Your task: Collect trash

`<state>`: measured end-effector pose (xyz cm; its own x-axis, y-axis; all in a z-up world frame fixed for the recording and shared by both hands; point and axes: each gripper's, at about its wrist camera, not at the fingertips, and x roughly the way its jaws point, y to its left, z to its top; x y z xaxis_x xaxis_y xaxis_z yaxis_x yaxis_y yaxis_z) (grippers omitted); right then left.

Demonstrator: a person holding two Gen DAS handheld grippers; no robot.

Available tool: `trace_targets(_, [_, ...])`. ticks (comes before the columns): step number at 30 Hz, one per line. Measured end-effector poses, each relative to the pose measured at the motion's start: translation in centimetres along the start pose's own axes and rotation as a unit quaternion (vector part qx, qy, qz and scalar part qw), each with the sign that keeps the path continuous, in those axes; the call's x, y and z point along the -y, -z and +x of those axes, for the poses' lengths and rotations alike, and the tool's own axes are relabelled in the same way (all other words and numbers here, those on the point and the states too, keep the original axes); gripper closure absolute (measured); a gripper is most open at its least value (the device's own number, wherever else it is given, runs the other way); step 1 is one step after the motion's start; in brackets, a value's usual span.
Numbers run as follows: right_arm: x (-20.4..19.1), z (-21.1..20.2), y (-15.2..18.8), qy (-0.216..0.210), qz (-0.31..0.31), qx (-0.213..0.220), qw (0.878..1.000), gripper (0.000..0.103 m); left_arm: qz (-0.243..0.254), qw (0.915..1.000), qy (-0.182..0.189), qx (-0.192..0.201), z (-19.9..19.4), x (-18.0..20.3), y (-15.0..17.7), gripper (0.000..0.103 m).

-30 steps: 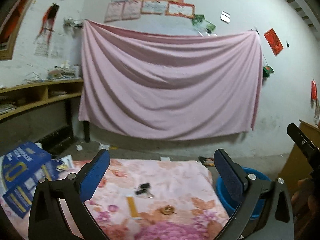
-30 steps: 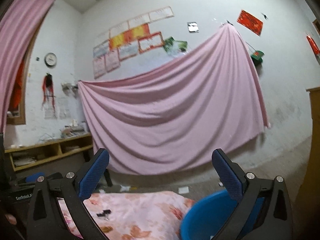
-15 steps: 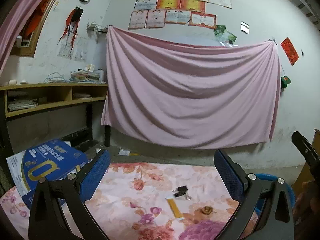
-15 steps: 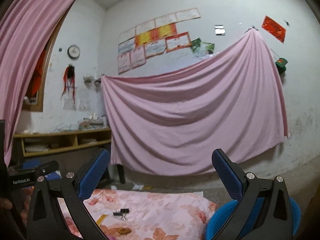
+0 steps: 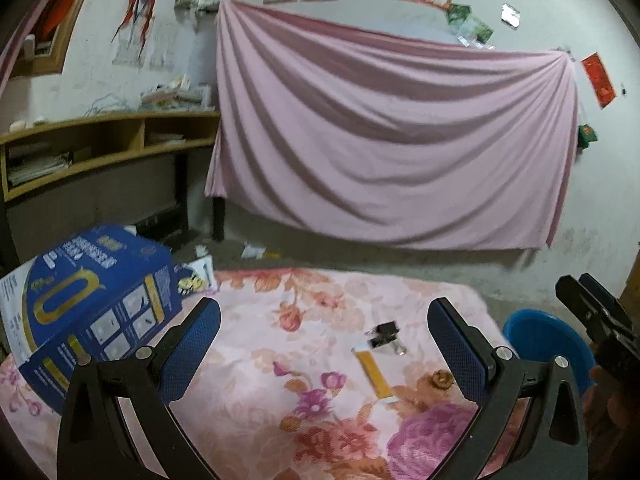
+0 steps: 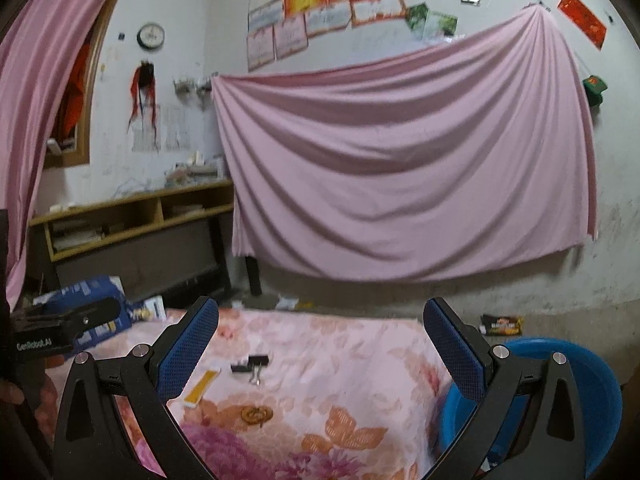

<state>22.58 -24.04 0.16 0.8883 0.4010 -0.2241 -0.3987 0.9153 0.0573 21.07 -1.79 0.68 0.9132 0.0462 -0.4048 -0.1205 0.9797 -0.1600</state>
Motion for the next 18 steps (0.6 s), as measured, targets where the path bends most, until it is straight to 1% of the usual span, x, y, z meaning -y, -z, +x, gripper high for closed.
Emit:
trace_targets(1, [-0.1, 0.3, 0.2, -0.004, 0.000, -0.007, 1.000, 0.000, 0.002, 0.9999, -0.006, -0.012, 0.5, -0.1, 0.1, 0.002])
trace_targets(4, [-0.7, 1.5, 0.7, -0.016, -0.007, -0.042, 0.999, 0.004, 0.004, 0.9991, -0.015, -0.040, 1.8, -0.3, 0.6, 0.002])
trace_targets(6, [-0.9, 2.0, 0.8, -0.021, -0.012, -0.056, 0.998, 0.012, 0.004, 0.9983, -0.015, -0.055, 2.5, -0.3, 1.0, 0.003])
trace_targets(9, [-0.9, 3.1, 1.1, -0.030, -0.009, -0.090, 0.995, 0.019, 0.003, 0.9969, -0.008, -0.078, 3.5, -0.5, 1.3, 0.007])
trace_targets(10, [-0.8, 3.4, 1.2, -0.033, -0.008, -0.098, 0.995, 0.022, 0.003, 0.9963, -0.003, -0.086, 3.8, -0.5, 1.5, 0.010])
trace_targets(11, [-0.8, 3.8, 1.3, -0.036, -0.007, -0.109, 0.993, 0.028, 0.004, 0.9957, 0.004, -0.093, 4.1, -0.4, 1.6, 0.013])
trace_targets(12, [-0.8, 3.9, 1.3, -0.036, -0.006, -0.115, 0.993, 0.031, 0.005, 0.9952, 0.008, -0.098, 4.3, -0.5, 1.6, 0.020])
trace_targets(13, [-0.8, 4.2, 1.4, -0.038, -0.007, -0.125, 0.991, 0.032, 0.008, 0.9942, 0.014, -0.106, 4.6, -0.4, 1.7, 0.024])
trace_targets(14, [-0.8, 4.5, 1.6, -0.041, -0.008, -0.136, 0.990, 0.034, 0.011, 0.9933, 0.020, -0.113, 4.9, -0.3, 1.8, 0.027])
trace_targets(16, [-1.0, 5.2, 1.9, -0.050, -0.011, -0.160, 0.986, 0.038, 0.017, 0.9908, 0.033, -0.130, 5.6, 0.0, 1.9, 0.039])
trace_targets(18, [-1.3, 5.8, 2.2, -0.056, -0.015, -0.181, 0.982, 0.044, 0.023, 0.9874, 0.046, -0.150, 6.4, 0.3, 2.1, 0.045])
